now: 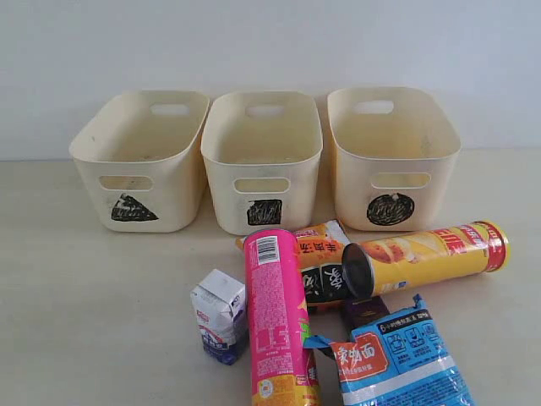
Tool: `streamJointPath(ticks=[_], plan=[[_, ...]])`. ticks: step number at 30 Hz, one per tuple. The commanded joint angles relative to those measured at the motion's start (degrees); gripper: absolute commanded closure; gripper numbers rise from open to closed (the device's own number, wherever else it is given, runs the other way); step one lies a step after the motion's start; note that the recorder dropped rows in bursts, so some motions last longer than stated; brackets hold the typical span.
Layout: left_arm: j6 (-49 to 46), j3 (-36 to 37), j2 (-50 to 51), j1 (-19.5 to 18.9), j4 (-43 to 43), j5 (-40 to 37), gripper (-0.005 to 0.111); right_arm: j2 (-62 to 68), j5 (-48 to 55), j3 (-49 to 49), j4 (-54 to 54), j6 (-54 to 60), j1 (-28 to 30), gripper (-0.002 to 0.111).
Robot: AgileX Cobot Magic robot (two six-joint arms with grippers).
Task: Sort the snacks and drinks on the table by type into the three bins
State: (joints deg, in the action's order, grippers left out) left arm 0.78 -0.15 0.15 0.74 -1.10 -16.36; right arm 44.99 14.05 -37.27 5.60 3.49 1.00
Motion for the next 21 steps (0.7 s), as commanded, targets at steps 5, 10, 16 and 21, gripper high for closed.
streamJointPath(ticks=[5, 10, 16, 21], plan=[[-0.2, 0.1, -0.1, -0.2, 0.2, 0.5, 0.103, 9.5, 29.0, -8.5, 4.8, 13.4, 0.2, 0.108], [-0.2, 0.1, -0.1, -0.2, 0.2, 0.5, 0.103, 16.1, 43.7, -9.6, 14.2, 24.0, 0.2, 0.108], [-0.2, 0.1, -0.1, -0.2, 0.2, 0.5, 0.103, 22.5, 49.8, -9.6, 29.2, 38.1, 0.2, 0.108], [-0.2, 0.1, -0.1, -0.2, 0.2, 0.5, 0.103, 29.3, 49.6, -7.4, 32.9, 39.0, 0.2, 0.051]])
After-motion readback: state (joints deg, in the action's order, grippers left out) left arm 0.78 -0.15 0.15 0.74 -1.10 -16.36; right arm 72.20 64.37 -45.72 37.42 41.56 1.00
